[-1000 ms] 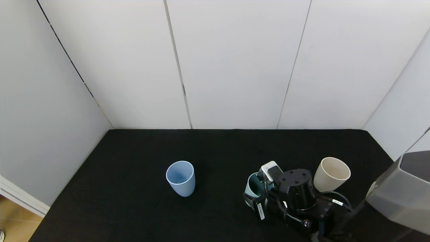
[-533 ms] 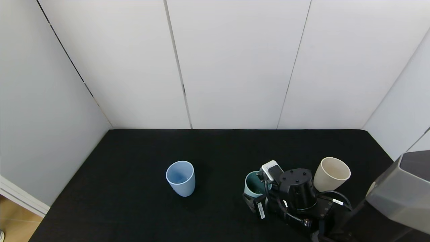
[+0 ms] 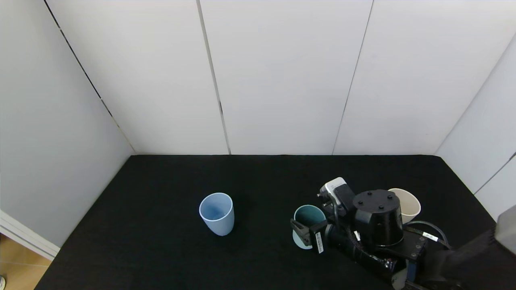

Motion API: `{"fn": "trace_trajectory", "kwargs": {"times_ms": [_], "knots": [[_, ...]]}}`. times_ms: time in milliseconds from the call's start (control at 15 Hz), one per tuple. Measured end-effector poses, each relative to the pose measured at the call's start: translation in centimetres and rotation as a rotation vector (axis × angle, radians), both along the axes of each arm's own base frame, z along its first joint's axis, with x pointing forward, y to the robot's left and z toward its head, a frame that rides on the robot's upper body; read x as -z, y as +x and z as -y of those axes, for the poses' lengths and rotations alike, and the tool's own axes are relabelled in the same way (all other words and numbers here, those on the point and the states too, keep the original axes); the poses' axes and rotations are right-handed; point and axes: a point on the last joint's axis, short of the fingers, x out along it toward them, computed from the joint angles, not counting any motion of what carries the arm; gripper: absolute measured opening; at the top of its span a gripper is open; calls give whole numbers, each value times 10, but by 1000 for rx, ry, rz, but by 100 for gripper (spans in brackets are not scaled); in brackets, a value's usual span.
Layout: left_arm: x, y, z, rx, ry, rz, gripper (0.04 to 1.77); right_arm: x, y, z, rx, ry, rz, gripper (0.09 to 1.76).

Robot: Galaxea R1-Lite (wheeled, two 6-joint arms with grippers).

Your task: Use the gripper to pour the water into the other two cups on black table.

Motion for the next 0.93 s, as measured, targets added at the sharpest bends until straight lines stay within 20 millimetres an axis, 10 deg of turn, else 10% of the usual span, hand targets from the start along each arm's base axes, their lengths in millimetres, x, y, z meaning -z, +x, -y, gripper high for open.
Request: {"fn": "trace_trajectory", "kwargs": {"times_ms": [533,933], "knots": [[0,0,0,0,0,0,172,-77,-37,28,-4,77,97,167],[0,0,0,0,0,0,172,-142,-88,88,49,104,176,169]]}}
